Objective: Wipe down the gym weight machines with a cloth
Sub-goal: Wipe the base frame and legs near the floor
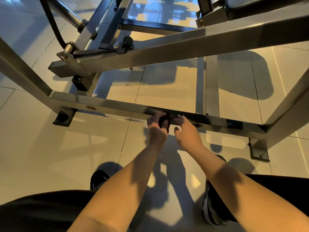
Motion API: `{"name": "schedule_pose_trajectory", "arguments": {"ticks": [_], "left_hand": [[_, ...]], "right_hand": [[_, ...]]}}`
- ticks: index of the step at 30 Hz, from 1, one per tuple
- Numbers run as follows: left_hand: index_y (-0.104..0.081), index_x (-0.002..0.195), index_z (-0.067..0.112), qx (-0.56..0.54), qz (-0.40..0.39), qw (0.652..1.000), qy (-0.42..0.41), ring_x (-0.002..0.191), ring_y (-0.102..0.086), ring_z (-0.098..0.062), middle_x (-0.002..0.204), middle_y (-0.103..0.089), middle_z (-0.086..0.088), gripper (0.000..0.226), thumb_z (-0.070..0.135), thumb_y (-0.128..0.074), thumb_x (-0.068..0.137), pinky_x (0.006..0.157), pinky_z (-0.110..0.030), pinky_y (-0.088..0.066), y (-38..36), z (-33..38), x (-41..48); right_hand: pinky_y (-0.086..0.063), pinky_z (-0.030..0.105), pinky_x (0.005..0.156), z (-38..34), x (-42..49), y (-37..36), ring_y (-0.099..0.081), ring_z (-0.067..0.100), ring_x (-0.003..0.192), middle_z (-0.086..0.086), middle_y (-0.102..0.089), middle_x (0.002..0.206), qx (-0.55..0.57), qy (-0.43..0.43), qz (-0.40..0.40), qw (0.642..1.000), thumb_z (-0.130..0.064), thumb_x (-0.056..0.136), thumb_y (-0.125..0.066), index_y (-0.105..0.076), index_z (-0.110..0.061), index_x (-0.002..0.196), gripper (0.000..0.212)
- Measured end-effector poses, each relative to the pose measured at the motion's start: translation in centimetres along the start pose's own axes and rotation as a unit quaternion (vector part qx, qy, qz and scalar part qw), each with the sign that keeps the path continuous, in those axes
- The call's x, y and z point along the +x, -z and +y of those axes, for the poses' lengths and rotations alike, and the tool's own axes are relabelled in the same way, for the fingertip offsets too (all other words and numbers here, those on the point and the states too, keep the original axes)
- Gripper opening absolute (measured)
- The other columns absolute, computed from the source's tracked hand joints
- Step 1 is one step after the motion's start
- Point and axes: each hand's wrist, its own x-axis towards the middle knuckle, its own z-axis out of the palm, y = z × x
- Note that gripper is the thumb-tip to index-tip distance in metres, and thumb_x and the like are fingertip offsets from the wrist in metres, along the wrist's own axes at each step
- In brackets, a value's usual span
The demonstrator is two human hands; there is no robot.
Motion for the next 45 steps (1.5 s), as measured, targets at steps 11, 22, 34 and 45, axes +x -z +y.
{"name": "schedule_pose_trajectory", "arguments": {"ticks": [11,22,34,45], "left_hand": [[-0.06,0.116,0.02,-0.052,0.132,0.987,0.072,0.113,-0.058,-0.023,0.126,-0.054,-0.009,0.03,0.001,-0.065,0.093,0.097,-0.038,-0.055,1.1,-2.7,1.2],[-0.065,0.097,0.029,-0.051,0.135,0.983,0.11,0.106,-0.063,-0.023,0.118,-0.063,-0.009,0.027,0.002,-0.065,0.092,0.096,-0.04,-0.056,0.4,-3.2,2.0],[-0.064,0.115,0.01,-0.045,0.103,0.984,0.139,0.103,-0.06,-0.021,0.114,-0.063,-0.007,0.018,0.009,-0.061,0.097,0.089,-0.029,-0.051,-3.8,-2.4,0.9],[-0.063,0.119,0.01,-0.135,0.113,0.959,0.222,0.105,-0.064,-0.027,0.114,-0.067,-0.011,0.021,0.011,-0.058,0.099,0.097,-0.039,-0.053,-5.8,0.2,-0.7]], "right_hand": [[-0.03,0.022,0.108,1.3,-0.3,-0.3,-0.03,0.011,0.149,-0.015,-0.026,0.164,0.02,0.018,-0.005,1.0,-0.017,0.103,-0.051,-0.048,-0.027,0.149,0.047],[-0.022,0.029,0.119,3.0,0.1,0.4,-0.025,0.01,0.151,-0.008,-0.031,0.163,0.044,0.001,0.01,0.999,-0.015,0.103,-0.049,-0.043,-0.025,0.153,0.051],[-0.014,0.019,0.113,4.6,-0.6,0.9,-0.018,0.007,0.152,-0.009,-0.03,0.163,0.061,0.022,0.011,0.998,-0.011,0.102,-0.049,-0.048,-0.025,0.148,0.048],[-0.016,0.019,0.113,4.7,-1.0,1.1,-0.018,0.006,0.152,-0.01,-0.03,0.163,0.081,0.031,0.007,0.996,-0.01,0.102,-0.05,-0.049,-0.023,0.148,0.047]]}}
